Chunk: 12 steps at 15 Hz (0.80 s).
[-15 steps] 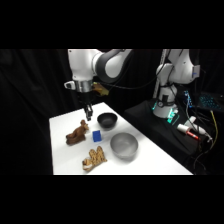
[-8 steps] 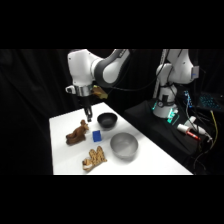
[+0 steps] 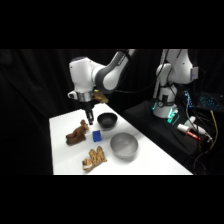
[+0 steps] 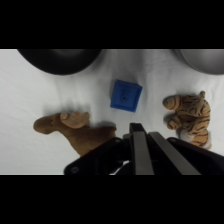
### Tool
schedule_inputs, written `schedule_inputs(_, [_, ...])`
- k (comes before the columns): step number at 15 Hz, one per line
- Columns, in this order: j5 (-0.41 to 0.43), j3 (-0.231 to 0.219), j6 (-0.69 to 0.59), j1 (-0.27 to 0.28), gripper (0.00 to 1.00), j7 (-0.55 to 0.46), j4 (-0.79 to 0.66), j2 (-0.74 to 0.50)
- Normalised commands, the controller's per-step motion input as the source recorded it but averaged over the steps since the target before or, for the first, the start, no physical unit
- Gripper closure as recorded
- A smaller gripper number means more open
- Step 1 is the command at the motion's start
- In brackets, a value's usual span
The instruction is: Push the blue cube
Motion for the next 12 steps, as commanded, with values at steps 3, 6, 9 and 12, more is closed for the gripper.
schedule_inputs(3, [0.053,0.038,0.21,-0.069,0.95,0.01,-0.09,0.04])
schedule_inputs(6, [0.077,0.049,0.23,-0.075,0.97,-0.02,-0.09,0.05])
schedule_inputs(9, [0.116,0.072,0.22,-0.089,0.96,-0.05,-0.05,0.06])
schedule_inputs(12, [0.133,0.085,0.20,-0.094,0.96,-0.07,-0.02,0.07])
